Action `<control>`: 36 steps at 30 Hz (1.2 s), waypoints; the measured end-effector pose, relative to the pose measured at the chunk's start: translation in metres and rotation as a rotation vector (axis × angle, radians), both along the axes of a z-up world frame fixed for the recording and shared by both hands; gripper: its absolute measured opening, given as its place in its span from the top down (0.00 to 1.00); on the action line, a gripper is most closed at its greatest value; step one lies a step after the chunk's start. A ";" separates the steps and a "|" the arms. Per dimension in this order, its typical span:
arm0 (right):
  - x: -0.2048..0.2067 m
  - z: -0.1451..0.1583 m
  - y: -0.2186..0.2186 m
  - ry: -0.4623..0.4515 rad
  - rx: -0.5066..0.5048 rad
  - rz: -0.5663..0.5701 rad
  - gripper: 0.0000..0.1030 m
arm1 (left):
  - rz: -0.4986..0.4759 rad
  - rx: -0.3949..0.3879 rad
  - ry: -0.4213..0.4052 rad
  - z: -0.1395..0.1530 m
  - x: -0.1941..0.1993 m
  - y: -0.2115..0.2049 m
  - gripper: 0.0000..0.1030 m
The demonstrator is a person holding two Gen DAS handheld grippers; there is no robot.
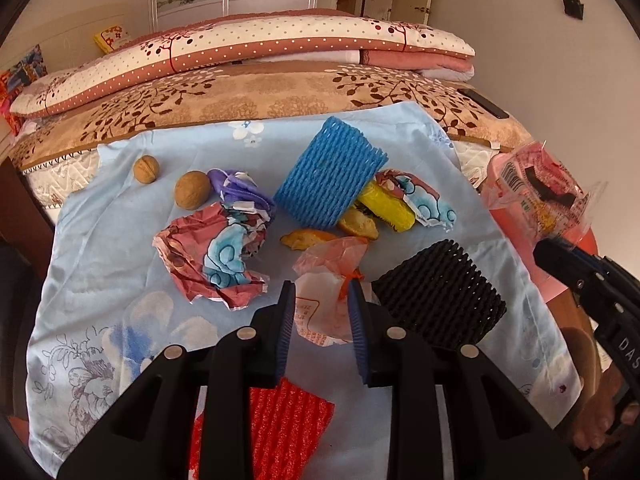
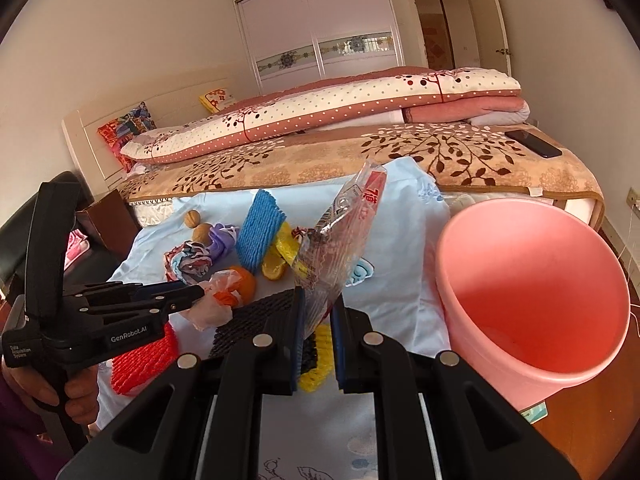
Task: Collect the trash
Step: 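Carry both held plastic bags over the pink bucket with both tools, then open both tools to drop the plastic bags into the pink bucket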
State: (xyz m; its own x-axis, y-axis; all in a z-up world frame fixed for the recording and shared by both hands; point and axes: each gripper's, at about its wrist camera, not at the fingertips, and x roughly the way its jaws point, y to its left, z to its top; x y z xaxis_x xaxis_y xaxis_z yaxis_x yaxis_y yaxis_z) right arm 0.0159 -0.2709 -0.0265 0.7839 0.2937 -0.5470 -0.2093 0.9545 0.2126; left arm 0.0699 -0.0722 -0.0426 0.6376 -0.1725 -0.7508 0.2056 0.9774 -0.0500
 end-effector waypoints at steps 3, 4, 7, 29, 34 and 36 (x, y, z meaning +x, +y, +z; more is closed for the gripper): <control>-0.001 -0.002 -0.009 0.004 0.011 -0.017 0.89 | -0.002 0.034 0.002 -0.003 0.000 -0.004 0.84; -0.002 -0.002 -0.011 0.003 0.013 -0.020 0.89 | -0.002 0.047 0.005 -0.004 0.000 -0.006 0.86; -0.004 -0.001 -0.017 -0.001 0.016 -0.025 0.89 | 0.003 0.069 -0.005 -0.005 -0.001 -0.006 0.91; -0.018 -0.003 -0.076 -0.009 0.009 -0.220 0.88 | -0.283 -0.187 -0.149 0.055 0.000 -0.112 0.98; -0.018 -0.006 -0.091 0.006 0.003 -0.277 0.88 | -0.336 -0.195 -0.143 0.047 0.008 -0.145 0.98; -0.017 -0.006 -0.095 0.007 -0.004 -0.292 0.88 | -0.355 -0.207 -0.128 0.044 0.012 -0.156 0.98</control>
State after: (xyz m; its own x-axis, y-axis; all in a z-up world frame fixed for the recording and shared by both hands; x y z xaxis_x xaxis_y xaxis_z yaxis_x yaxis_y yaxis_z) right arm -0.0010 -0.3662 -0.0327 0.8312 0.0542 -0.5532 0.0756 0.9750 0.2091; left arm 0.0822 -0.2282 0.0012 0.5970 -0.5368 -0.5962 0.5449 0.8167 -0.1897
